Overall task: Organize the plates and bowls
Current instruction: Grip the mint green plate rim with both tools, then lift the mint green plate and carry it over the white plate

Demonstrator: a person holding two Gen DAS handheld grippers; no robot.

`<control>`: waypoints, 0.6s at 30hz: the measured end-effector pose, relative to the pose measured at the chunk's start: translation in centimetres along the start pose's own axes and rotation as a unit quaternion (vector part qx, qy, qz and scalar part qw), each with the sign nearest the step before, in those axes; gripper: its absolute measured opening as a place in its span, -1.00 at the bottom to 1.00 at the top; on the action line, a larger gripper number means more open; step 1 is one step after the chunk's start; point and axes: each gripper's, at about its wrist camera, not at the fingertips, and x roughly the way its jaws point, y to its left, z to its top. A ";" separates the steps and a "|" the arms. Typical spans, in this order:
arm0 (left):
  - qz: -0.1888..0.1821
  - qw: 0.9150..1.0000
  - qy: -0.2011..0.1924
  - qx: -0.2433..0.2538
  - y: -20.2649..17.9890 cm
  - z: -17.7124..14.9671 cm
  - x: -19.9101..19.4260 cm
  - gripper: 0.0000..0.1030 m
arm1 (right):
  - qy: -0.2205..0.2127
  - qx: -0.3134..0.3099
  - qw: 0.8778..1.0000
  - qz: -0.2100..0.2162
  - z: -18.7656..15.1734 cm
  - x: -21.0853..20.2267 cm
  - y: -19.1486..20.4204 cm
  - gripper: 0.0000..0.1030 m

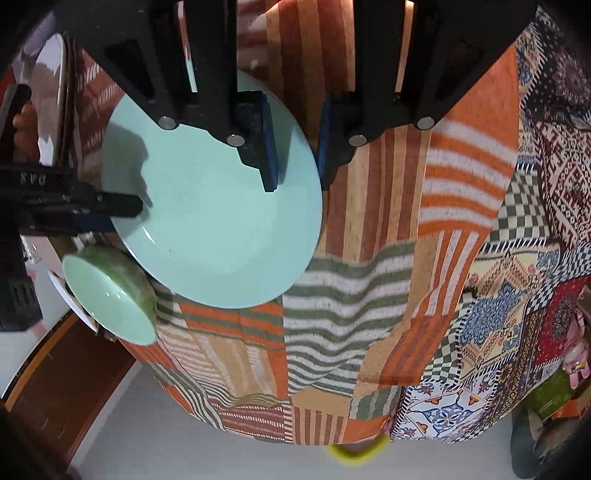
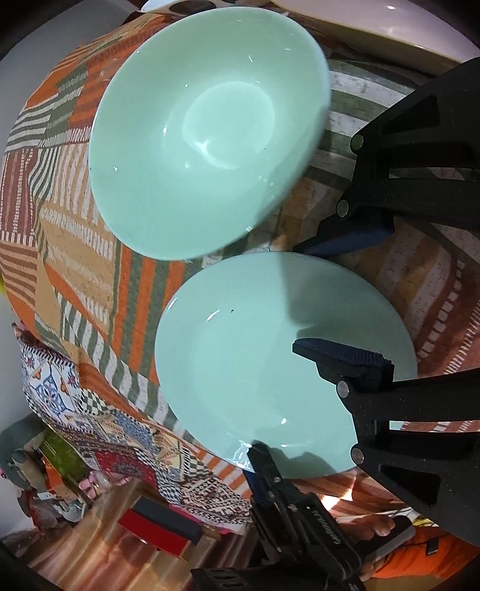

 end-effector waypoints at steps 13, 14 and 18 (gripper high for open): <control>0.026 1.000 -0.003 -0.003 -1.0 -2.1 -2.3 -0.59 | -0.006 0.015 0.999 0.036 -1.3 -1.2 0.2 -0.41; 0.029 1.000 -0.006 -0.004 -1.2 -2.1 -2.5 -0.60 | -0.010 0.013 0.999 0.036 -1.5 -1.4 0.3 -0.43; 0.031 0.999 -0.021 -0.008 -1.7 -2.3 -4.3 -0.60 | -0.030 0.003 0.999 0.034 -1.8 -2.6 0.7 -0.49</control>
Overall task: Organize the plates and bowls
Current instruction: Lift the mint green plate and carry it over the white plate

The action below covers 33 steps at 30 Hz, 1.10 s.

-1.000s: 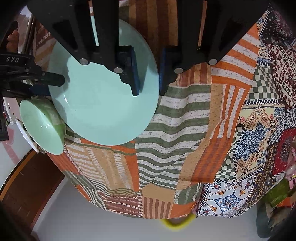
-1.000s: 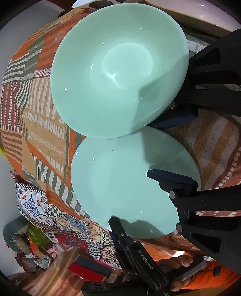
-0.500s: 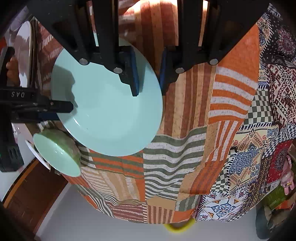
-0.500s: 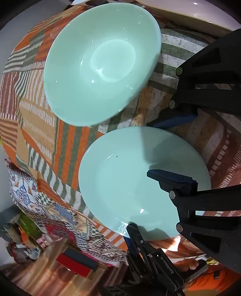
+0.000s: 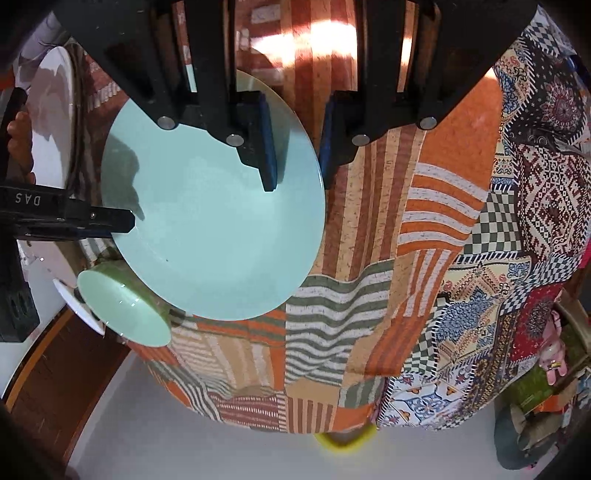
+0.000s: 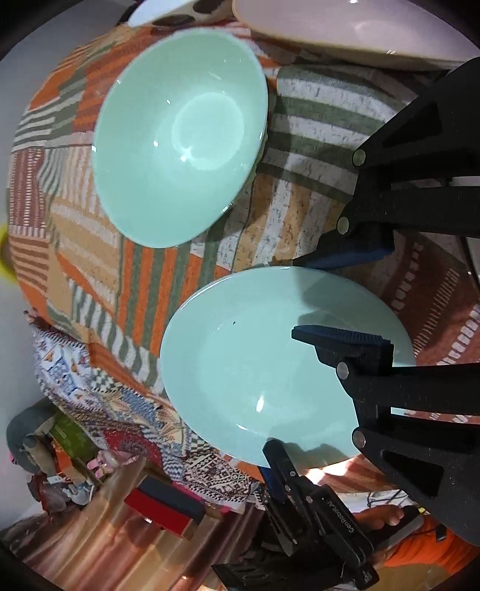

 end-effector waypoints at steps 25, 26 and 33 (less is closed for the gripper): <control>-0.003 0.997 -0.078 0.016 -6.1 -2.0 -10.1 -0.60 | -0.095 -0.016 0.995 -0.003 -4.1 -8.6 0.8 -0.63; -0.003 0.997 -0.079 0.017 -6.4 -2.2 -10.4 -0.60 | -0.098 -0.016 0.995 -0.003 -4.4 -9.0 0.7 -0.63; -0.007 0.996 -0.085 0.031 -8.8 -3.3 -11.9 -0.60 | -0.119 -0.011 0.993 -0.007 -6.5 -11.5 0.1 -0.63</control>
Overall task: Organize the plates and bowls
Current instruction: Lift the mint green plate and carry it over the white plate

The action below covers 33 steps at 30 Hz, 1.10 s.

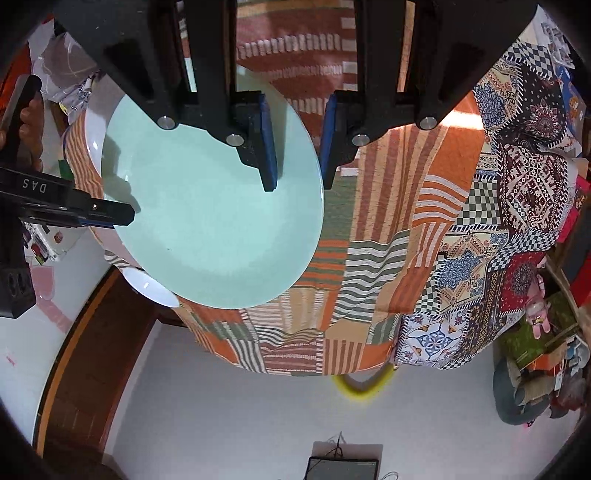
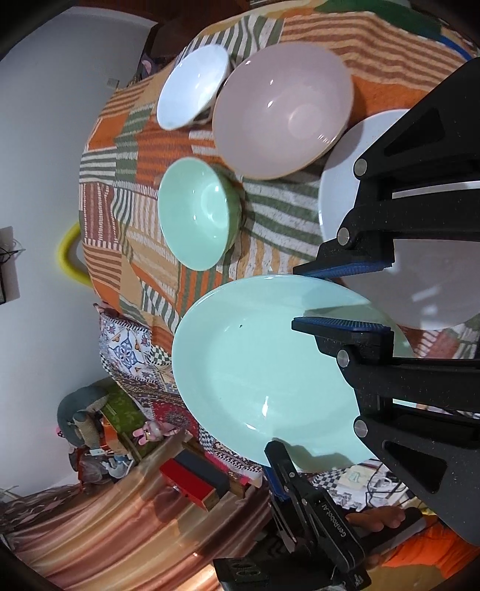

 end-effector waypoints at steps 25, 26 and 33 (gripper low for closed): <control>-0.027 0.998 0.007 0.050 -7.6 -2.2 -1.7 -0.59 | -0.042 0.047 0.998 -0.013 -5.3 -6.4 -3.9 -0.63; -0.027 0.998 0.009 0.051 -7.8 -2.3 -1.6 -0.59 | -0.042 0.048 0.998 -0.015 -5.5 -6.4 -4.0 -0.62; -0.031 0.997 0.029 0.061 -9.4 -3.1 -0.4 -0.59 | -0.037 0.067 0.997 -0.015 -7.1 -6.5 -5.5 -0.62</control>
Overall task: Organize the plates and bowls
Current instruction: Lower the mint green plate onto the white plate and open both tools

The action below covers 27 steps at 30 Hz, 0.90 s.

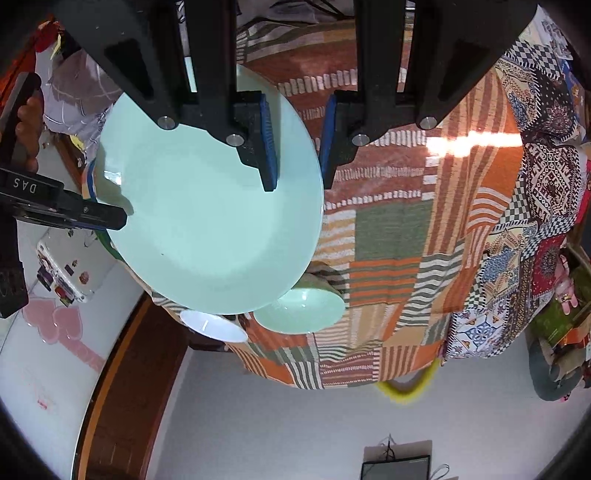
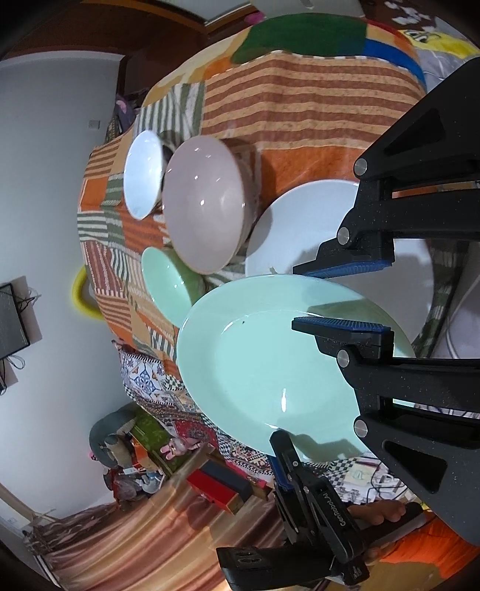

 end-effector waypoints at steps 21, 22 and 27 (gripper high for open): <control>-0.017 0.997 0.080 0.014 -2.3 -1.1 5.1 -0.59 | 0.032 0.044 0.998 -0.006 -2.9 1.0 -3.5 -0.63; -0.017 0.996 0.082 0.014 -2.3 -1.1 5.3 -0.59 | 0.034 0.046 0.998 -0.007 -3.0 1.1 -3.6 -0.63; -0.022 0.995 0.100 0.017 -2.5 -1.3 6.5 -0.59 | 0.046 0.057 0.997 -0.009 -3.3 1.7 -4.2 -0.62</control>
